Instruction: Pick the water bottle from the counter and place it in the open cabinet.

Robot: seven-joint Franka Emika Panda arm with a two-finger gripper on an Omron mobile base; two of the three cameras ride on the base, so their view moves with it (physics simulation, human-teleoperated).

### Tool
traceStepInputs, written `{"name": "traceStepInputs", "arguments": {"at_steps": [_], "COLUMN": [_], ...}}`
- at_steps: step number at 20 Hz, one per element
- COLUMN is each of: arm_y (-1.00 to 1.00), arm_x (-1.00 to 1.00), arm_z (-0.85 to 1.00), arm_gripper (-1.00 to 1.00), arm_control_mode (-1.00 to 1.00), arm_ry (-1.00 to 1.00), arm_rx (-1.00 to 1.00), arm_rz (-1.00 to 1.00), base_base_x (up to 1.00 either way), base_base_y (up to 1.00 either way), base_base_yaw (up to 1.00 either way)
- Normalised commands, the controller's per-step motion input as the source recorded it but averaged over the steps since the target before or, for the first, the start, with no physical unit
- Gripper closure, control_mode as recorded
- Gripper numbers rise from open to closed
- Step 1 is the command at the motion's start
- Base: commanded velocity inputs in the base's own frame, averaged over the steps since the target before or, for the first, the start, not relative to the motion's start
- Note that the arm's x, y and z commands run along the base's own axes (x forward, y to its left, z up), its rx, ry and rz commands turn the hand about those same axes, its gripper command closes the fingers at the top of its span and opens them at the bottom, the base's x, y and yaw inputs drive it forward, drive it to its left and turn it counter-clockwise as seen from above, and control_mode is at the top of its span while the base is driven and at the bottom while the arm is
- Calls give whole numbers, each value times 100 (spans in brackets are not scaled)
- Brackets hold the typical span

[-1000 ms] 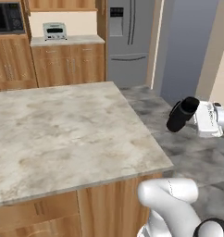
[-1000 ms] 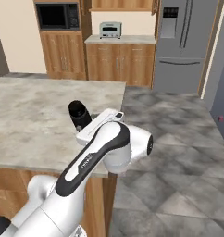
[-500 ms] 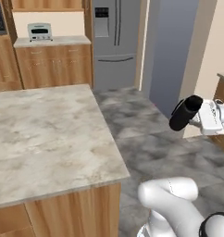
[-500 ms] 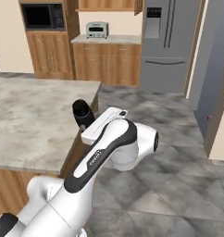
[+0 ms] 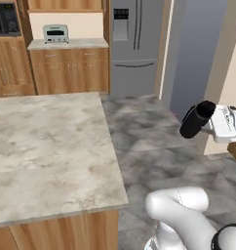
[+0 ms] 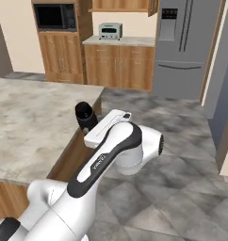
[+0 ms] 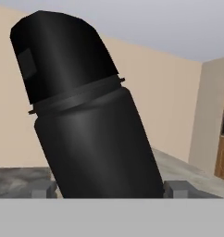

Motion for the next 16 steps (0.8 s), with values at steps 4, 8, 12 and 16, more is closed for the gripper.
{"name": "traceStepInputs", "arguments": {"at_steps": [4,8,12,16], "arm_y": [0,0,0,0], "arm_x": [0,0,0,0], "arm_z": [0,0,0,0], "arm_gripper": [100,100,100,100], "arm_control_mode": [100,100,100,100], "arm_ry": [0,0,0,0], "arm_rx": [0,0,0,0], "arm_rz": [0,0,0,0], "base_base_x": [23,25,35,93], "base_base_y": [-94,-100,-94,-29], "base_base_yaw": [25,28,24,22]}}
